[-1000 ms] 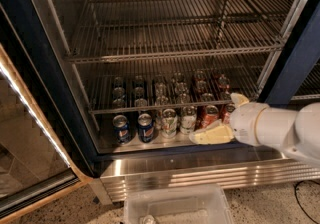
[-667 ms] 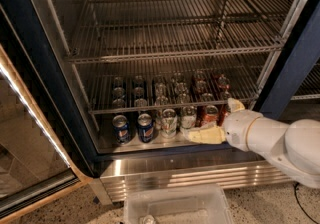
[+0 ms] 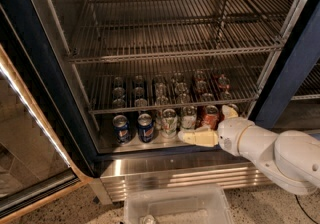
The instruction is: Pick 7up can from bottom shelf of fridge
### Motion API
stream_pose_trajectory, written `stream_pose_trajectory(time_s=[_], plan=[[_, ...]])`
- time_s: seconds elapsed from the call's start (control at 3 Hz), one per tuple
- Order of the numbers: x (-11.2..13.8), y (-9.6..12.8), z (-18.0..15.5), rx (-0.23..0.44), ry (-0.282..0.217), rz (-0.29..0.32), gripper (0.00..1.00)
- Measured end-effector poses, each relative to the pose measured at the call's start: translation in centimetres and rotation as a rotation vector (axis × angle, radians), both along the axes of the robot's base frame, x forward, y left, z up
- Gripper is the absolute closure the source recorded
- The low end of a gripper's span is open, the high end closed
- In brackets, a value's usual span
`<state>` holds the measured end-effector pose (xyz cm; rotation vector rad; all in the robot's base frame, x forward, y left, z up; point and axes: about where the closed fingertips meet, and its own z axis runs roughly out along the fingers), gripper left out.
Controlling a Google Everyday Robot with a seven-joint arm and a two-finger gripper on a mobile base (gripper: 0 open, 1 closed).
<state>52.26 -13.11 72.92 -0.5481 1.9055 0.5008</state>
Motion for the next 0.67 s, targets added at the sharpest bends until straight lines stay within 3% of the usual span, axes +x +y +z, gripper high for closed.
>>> stream_pose_trajectory(time_s=[0.67], plan=[[-0.3,1.2,-2.9,0.053,0.008,-0.032,0.0]])
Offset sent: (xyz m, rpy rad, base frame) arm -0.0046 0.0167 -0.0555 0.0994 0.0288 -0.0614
